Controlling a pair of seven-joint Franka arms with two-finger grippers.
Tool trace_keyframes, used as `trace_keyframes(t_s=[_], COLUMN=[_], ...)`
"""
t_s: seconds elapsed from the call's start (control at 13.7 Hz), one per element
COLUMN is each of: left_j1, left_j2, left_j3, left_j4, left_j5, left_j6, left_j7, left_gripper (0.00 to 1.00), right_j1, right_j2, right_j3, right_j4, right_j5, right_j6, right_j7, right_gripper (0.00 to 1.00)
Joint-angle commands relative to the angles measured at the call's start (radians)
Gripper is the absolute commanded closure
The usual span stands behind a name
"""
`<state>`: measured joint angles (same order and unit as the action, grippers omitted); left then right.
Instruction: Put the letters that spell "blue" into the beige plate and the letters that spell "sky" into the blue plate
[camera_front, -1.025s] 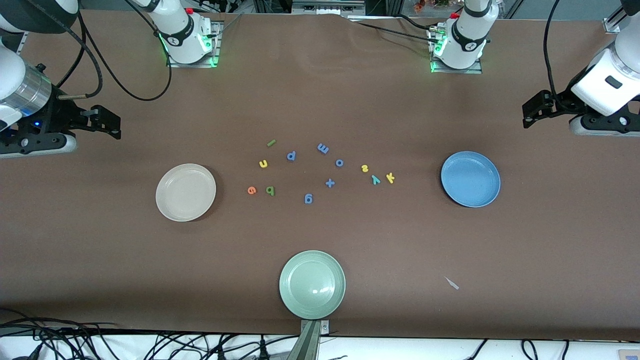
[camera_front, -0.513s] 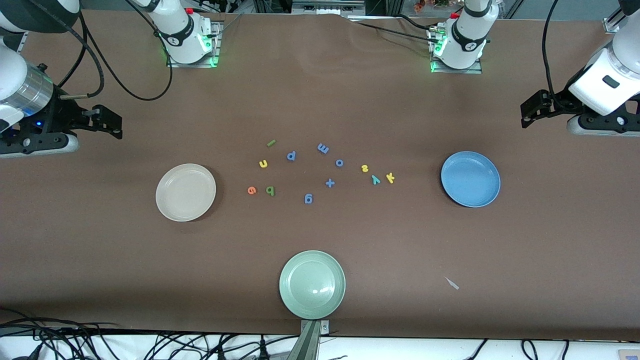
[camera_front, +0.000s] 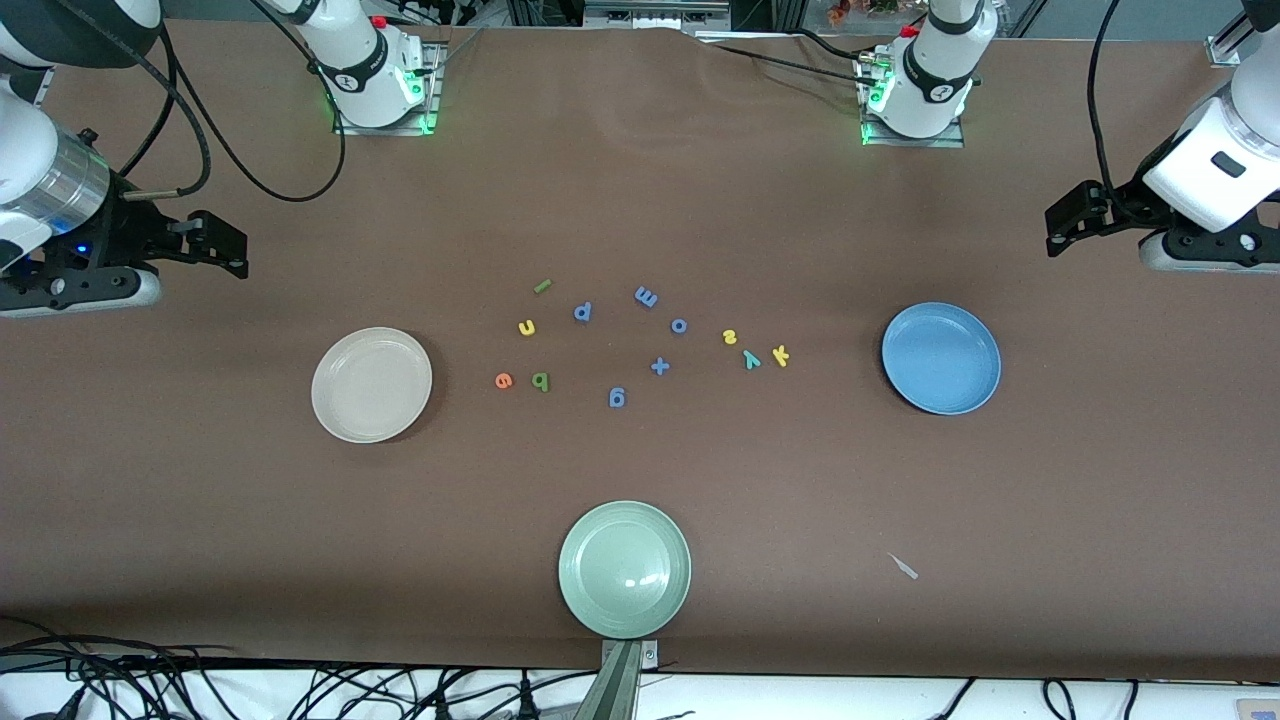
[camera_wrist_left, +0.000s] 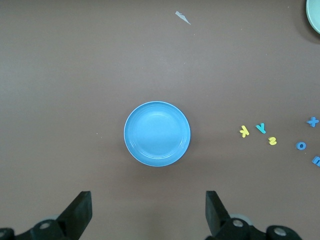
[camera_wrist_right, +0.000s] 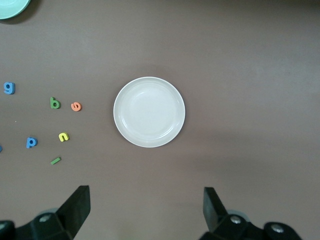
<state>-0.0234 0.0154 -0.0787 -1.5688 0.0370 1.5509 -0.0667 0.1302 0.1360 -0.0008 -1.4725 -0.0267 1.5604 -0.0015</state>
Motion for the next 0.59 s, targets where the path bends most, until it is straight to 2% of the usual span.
trace_keyframes(t_s=[0.0,0.51], left_j1=[-0.001,0.0], left_j2=[0.002,0.002], left_j3=[-0.001,-0.001], left_j4=[0.001,0.001], left_j5=[-0.012,-0.012], left_j6=[0.006,0.006], left_j7=[0.008,0.008], left_gripper=[0.0,0.0], right_j1=[0.0,0.026], right_j2=[0.007,0.007], right_j3=[0.004,0.004], right_j4=[0.0,-0.006], right_j5=[0.016,0.014], right_j6=[0.001,-0.017], right_j7=[-0.002,-0.003], right_gripper=[0.0,0.0])
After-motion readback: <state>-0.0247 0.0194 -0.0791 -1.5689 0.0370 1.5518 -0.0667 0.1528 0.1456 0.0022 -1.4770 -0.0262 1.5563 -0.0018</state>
